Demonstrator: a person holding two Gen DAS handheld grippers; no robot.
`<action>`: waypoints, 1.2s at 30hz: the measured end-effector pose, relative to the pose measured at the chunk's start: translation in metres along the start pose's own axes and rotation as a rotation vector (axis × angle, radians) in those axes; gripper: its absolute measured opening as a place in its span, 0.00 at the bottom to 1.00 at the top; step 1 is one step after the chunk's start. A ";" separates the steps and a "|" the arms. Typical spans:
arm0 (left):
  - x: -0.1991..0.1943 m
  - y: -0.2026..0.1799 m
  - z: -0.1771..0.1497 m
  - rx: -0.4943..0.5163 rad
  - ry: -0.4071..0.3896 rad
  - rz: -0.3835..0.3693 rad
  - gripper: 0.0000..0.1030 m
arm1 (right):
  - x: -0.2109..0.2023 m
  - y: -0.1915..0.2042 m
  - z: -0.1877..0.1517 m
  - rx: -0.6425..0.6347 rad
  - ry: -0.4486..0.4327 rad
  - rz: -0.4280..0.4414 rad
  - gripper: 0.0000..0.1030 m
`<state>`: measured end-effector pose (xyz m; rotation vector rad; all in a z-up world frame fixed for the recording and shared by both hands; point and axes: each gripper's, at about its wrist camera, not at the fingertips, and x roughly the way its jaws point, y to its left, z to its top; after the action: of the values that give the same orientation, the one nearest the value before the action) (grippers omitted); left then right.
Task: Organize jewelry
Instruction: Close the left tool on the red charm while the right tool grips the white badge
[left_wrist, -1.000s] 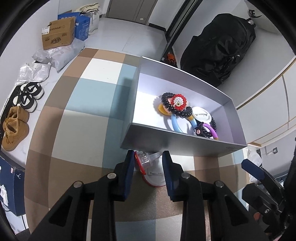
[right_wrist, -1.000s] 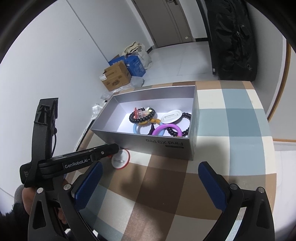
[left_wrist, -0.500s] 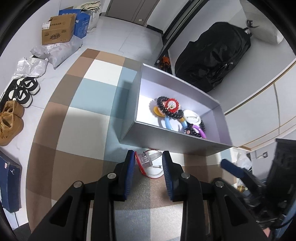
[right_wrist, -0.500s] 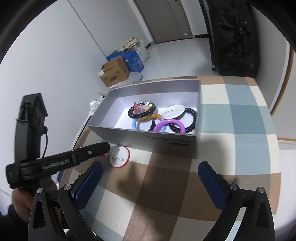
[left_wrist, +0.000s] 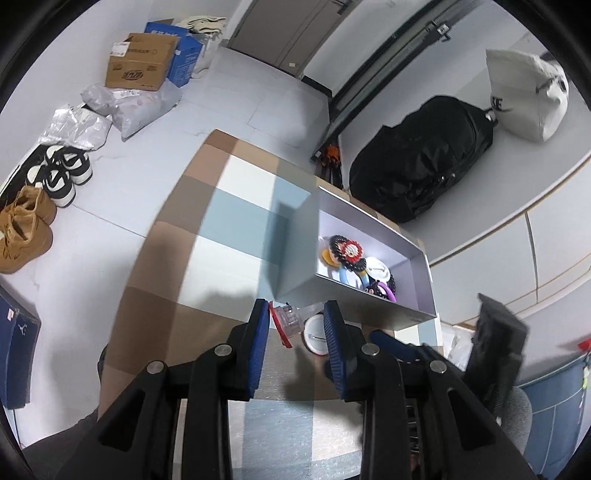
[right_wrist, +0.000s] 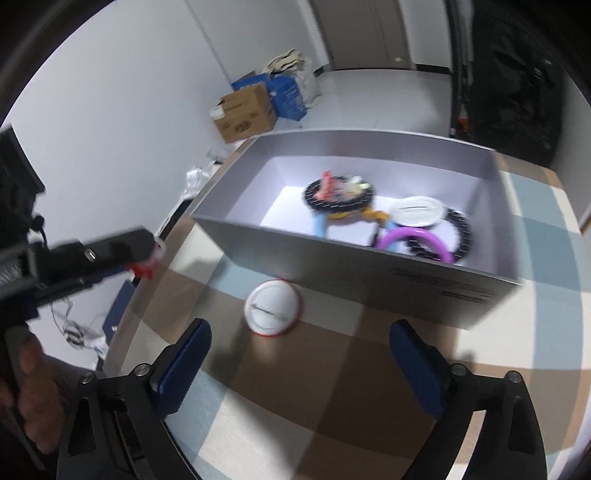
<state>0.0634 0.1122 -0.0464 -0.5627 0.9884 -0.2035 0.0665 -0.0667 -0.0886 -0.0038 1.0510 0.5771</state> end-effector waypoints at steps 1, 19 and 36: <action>0.000 0.003 0.000 -0.010 -0.002 0.000 0.24 | 0.005 0.004 0.000 -0.015 0.007 -0.005 0.88; -0.014 0.015 0.005 -0.051 -0.023 -0.042 0.24 | 0.020 0.040 -0.012 -0.231 -0.052 -0.167 0.52; -0.011 0.002 0.006 -0.020 -0.023 -0.033 0.24 | 0.012 0.029 0.000 -0.158 -0.050 -0.131 0.40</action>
<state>0.0624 0.1212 -0.0367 -0.5987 0.9599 -0.2157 0.0577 -0.0367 -0.0914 -0.1949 0.9470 0.5369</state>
